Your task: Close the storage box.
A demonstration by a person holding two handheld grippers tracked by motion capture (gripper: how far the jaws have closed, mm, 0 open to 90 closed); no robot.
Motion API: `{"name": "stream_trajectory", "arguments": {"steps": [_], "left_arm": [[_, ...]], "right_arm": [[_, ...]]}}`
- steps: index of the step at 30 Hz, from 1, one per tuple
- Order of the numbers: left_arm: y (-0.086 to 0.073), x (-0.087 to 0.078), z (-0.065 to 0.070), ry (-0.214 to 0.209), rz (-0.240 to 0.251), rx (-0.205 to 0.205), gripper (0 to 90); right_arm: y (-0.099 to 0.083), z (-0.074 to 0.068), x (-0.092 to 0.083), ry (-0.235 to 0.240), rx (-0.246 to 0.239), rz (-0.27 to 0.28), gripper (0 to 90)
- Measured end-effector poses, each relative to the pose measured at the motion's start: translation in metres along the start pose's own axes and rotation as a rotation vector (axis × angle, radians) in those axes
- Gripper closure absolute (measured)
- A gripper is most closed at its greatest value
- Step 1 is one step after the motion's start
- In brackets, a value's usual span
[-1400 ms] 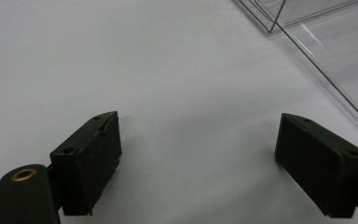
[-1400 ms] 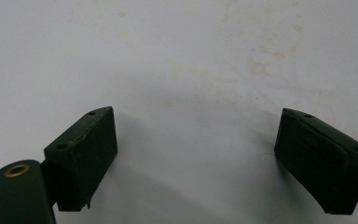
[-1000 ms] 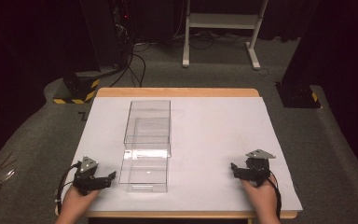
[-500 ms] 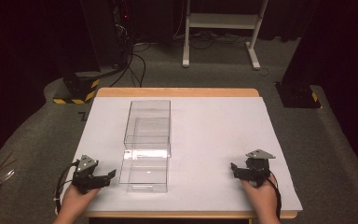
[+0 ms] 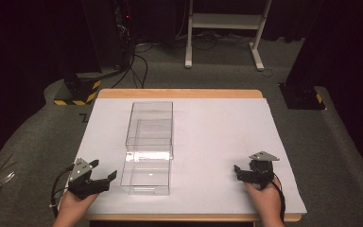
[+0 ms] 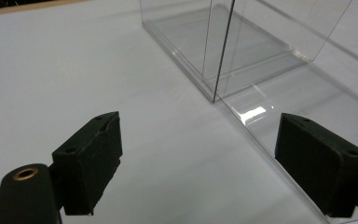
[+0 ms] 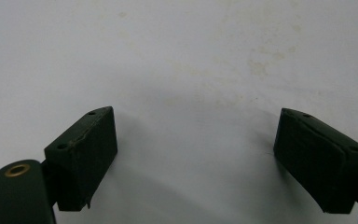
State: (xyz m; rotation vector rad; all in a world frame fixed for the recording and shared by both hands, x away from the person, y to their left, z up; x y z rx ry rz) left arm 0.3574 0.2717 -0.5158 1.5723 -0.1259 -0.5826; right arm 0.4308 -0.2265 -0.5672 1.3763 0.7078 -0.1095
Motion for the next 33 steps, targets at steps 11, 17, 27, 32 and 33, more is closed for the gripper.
{"name": "stream_trajectory", "arguments": {"steps": [11, 17, 27, 32, 33], "left_arm": [[0.023, -0.004, 0.002, 0.004, 0.092, -0.049, 15.5], [0.031, -0.007, 0.008, -0.012, 0.123, -0.055, 15.5], [0.04, -0.012, 0.022, -0.048, 0.166, -0.061, 15.6], [0.039, -0.012, 0.025, -0.054, 0.161, -0.06, 15.6], [0.039, -0.012, 0.026, -0.052, 0.16, -0.059, 15.6]], "right_arm": [[0.0, 0.0, 0.0, 0.004, 0.003, -0.001, 13.1], [0.0, 0.001, 0.0, 0.006, 0.0, 0.0, 13.1], [0.0, 0.0, 0.0, 0.003, 0.002, 0.0, 13.2], [0.0, 0.0, 0.0, 0.004, 0.002, -0.001, 13.2], [0.0, 0.0, 0.0, 0.004, 0.002, -0.001, 13.2]]}}
Point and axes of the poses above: each handheld gripper's, and its own axes: x roughly forward along the jaws, y roughly out of its top, z roughly to its right, the point moved 9 cm from there along x, roughly forward along the jaws, and after that the axes turned 14 degrees about z, right-handed, at the moved point
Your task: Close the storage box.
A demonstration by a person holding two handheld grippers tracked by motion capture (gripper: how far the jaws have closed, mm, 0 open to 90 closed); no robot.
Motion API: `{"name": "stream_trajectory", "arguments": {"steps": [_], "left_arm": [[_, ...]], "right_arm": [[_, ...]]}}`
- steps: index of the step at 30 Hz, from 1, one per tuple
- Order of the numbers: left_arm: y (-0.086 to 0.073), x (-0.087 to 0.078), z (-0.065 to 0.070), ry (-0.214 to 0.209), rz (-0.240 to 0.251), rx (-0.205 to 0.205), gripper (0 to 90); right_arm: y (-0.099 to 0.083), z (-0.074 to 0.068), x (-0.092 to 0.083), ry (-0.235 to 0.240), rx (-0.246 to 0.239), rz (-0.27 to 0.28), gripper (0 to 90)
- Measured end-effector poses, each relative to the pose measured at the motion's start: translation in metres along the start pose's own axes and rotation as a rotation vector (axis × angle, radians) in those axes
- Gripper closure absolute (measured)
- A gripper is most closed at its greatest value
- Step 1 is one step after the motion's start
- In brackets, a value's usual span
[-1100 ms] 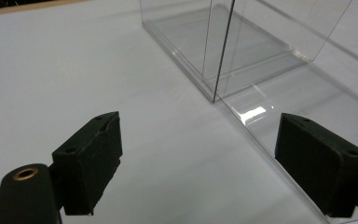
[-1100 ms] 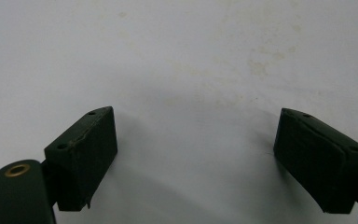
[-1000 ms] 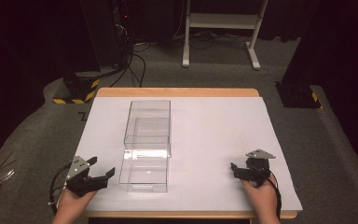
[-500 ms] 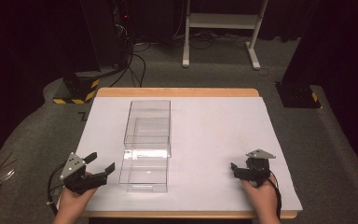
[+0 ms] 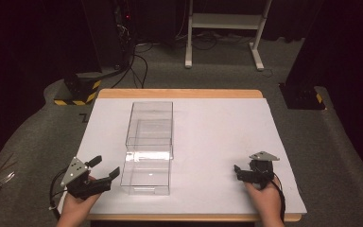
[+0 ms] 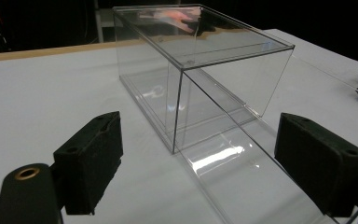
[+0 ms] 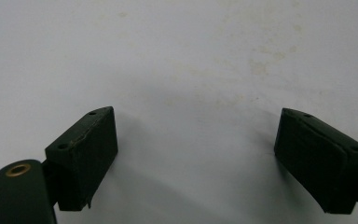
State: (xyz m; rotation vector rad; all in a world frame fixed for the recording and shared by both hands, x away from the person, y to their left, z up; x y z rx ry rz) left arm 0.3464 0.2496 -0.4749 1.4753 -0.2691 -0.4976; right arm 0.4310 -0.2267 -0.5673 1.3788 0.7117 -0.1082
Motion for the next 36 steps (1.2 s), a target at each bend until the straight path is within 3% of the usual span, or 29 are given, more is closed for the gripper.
{"name": "stream_trajectory", "arguments": {"steps": [10, 22, 36], "left_arm": [[0.001, -0.003, 0.008, -0.015, 0.0, -0.008, 15.1], [0.001, -0.008, 0.033, -0.095, 0.002, 0.012, 13.1], [-0.012, -0.01, 0.038, -0.126, -0.016, 0.017, 12.9]], "right_arm": [[0.0, 0.0, 0.0, 0.002, 0.0, 0.0, 13.1], [0.0, 0.0, 0.0, 0.001, 0.0, -0.001, 13.2], [0.0, 0.0, 0.0, 0.002, 0.0, 0.0, 13.2]]}}
Point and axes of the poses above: each handheld gripper's, and its own axes: x roughly forward along the jaws, y roughly out of its top, z roughly to its right, the point moved 9 cm from there along x, roughly forward along the jaws, and after that the axes turned 14 degrees about z, right-handed, at the moved point
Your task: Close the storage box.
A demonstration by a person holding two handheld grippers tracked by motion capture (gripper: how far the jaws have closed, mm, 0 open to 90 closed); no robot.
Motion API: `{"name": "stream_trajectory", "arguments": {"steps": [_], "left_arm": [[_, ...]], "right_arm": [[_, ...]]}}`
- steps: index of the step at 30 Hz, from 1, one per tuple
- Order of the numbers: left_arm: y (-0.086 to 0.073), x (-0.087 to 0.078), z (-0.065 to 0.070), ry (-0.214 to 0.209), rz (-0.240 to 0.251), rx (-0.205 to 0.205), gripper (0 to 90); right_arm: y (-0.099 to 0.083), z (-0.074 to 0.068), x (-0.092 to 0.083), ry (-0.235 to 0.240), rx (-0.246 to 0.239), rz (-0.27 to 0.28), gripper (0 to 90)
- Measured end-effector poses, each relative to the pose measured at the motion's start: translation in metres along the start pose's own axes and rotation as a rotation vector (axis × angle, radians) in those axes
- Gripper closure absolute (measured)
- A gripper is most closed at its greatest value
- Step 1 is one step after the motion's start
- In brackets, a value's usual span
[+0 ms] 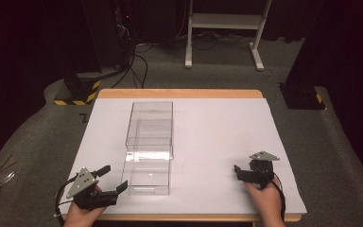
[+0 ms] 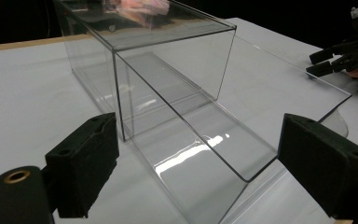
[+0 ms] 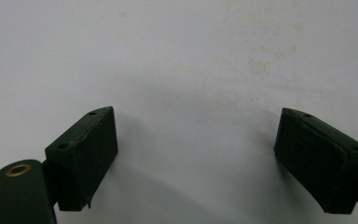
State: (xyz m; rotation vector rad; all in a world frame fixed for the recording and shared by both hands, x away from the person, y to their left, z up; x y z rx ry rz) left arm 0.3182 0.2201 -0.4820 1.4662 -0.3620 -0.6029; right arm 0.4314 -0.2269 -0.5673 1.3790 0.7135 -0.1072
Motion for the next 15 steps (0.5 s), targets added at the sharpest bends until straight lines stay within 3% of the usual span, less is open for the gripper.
{"name": "stream_trajectory", "arguments": {"steps": [9, 12, 15], "left_arm": [[-0.0034, 0.0031, 0.0023, 0.006, -0.005, 0.016, 12.6], [-0.0032, 0.0037, 0.0006, 0.027, 0.0, 0.013, 13.3], [-0.0023, 0.0024, 0.0029, -0.012, -0.002, -0.008, 14.5]], "right_arm": [[0.0, -0.0001, 0.0, 0.0, 0.002, 0.0, 13.2], [-0.0001, -0.0002, 0.0, -0.001, 0.002, -0.001, 13.2], [-0.0001, -0.0002, -0.0001, -0.001, 0.001, -0.001, 13.2]]}}
Point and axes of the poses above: each handheld gripper's, and its own axes: x roughly forward along the jaws, y roughly out of its top, z roughly to its right, the point moved 9 cm from there along x, roughly forward along the jaws, and after that the axes turned 14 degrees about z, right-handed, at the moved point
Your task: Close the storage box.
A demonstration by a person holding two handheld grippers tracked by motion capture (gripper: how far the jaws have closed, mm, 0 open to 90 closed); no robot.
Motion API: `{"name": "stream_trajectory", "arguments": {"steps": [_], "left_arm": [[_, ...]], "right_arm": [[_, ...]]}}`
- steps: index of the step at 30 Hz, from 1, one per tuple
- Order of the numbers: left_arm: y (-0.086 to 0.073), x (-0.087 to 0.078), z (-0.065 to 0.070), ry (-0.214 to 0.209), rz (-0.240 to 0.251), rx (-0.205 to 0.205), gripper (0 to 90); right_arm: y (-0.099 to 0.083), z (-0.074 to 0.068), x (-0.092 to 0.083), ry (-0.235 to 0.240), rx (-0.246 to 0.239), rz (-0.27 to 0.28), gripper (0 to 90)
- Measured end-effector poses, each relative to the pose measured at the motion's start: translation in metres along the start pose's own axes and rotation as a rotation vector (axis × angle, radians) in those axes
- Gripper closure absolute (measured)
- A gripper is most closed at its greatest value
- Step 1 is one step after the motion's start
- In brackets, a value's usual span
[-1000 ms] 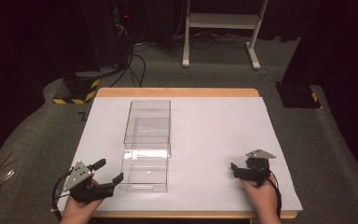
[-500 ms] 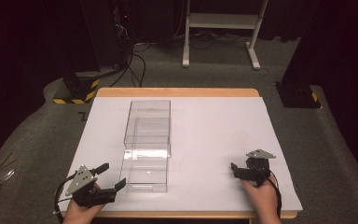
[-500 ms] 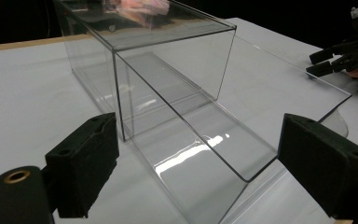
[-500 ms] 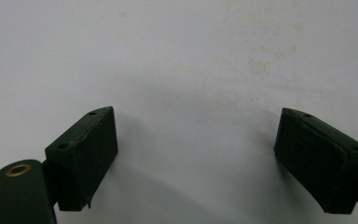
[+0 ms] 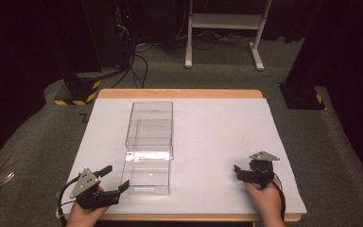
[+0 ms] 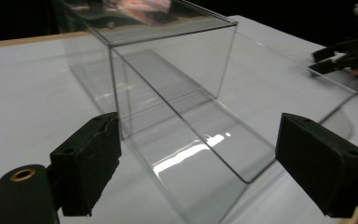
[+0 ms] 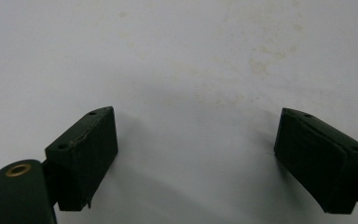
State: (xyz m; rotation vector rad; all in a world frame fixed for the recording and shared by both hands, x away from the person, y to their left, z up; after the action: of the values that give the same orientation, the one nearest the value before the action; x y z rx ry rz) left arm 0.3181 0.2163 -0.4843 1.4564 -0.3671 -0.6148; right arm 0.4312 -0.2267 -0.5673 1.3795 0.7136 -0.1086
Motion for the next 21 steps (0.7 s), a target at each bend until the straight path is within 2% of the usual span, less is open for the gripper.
{"name": "stream_trajectory", "arguments": {"steps": [3, 6, 8, 14, 21], "left_arm": [[0.0007, -0.002, 0.0023, -0.014, -0.004, 0.019, 14.4], [-0.0022, -0.0006, 0.0022, -0.008, -0.014, 0.023, 14.4], [-0.0061, 0.001, 0.0018, 0.0, -0.028, 0.04, 14.4], [-0.0074, 0.004, 0.0041, 0.013, -0.022, 0.062, 13.0], [-0.0071, 0.008, -0.0024, 0.052, -0.01, 0.031, 14.0]], "right_arm": [[0.0, 0.0, -0.0001, 0.0, -0.002, 0.0, 13.2], [0.0, 0.0, 0.0, 0.0, -0.002, 0.0, 13.2], [0.0, 0.0, -0.0001, 0.0, -0.002, 0.001, 13.2], [0.0, 0.0, 0.0, 0.0, -0.002, 0.001, 13.2], [0.0, 0.0, 0.0, 0.0, -0.002, 0.001, 13.2]]}}
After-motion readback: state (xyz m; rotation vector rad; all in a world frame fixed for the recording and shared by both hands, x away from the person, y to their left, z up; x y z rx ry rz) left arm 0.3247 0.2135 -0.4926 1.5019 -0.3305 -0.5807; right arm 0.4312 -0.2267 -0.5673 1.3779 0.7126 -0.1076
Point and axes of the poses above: each handheld gripper's, and its own axes: x roughly forward along the jaws, y roughly out of its top, z roughly to its right, the point moved 9 cm from there along x, roughly forward along the jaws, and after that the axes turned 14 degrees about z, right-handed, at the moved point
